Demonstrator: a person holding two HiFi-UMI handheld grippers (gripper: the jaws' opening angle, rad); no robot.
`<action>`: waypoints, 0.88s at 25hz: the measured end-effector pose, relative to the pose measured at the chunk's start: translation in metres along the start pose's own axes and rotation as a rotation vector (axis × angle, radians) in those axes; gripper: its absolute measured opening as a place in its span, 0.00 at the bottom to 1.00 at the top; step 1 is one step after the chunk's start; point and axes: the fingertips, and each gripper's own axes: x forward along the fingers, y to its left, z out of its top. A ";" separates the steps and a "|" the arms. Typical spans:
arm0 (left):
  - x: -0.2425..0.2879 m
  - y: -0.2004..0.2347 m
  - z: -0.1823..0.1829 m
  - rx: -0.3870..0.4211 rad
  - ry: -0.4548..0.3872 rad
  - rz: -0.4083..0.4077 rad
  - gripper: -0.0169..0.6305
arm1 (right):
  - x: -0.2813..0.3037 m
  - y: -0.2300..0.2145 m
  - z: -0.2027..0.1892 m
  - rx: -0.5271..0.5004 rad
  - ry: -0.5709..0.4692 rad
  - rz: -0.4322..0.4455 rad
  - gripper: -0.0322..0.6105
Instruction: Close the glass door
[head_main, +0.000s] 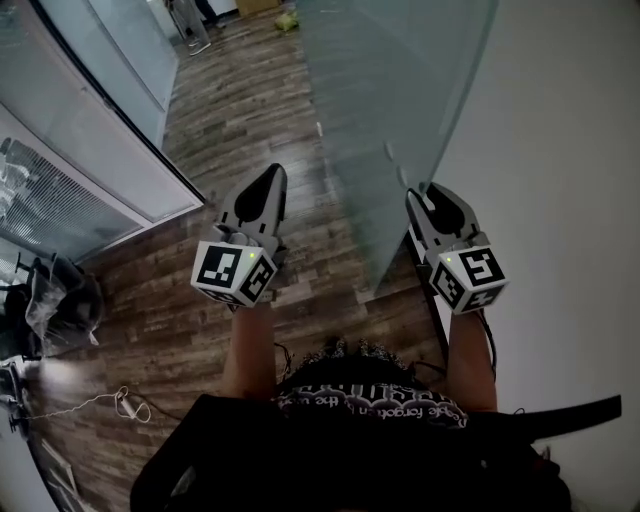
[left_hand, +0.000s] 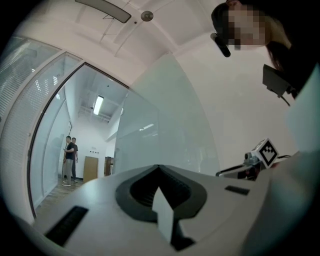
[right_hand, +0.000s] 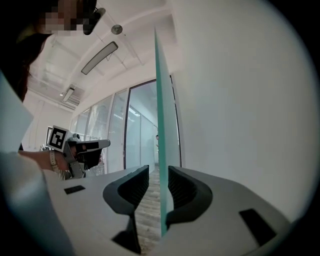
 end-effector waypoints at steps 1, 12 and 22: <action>-0.005 0.005 0.001 0.003 0.000 0.016 0.03 | 0.002 0.005 0.000 -0.001 0.000 0.011 0.22; -0.063 0.046 0.009 0.017 0.003 0.169 0.03 | 0.032 0.066 0.005 -0.022 -0.003 0.162 0.22; -0.113 0.074 0.020 0.051 0.016 0.290 0.03 | 0.061 0.123 0.007 -0.041 0.004 0.328 0.22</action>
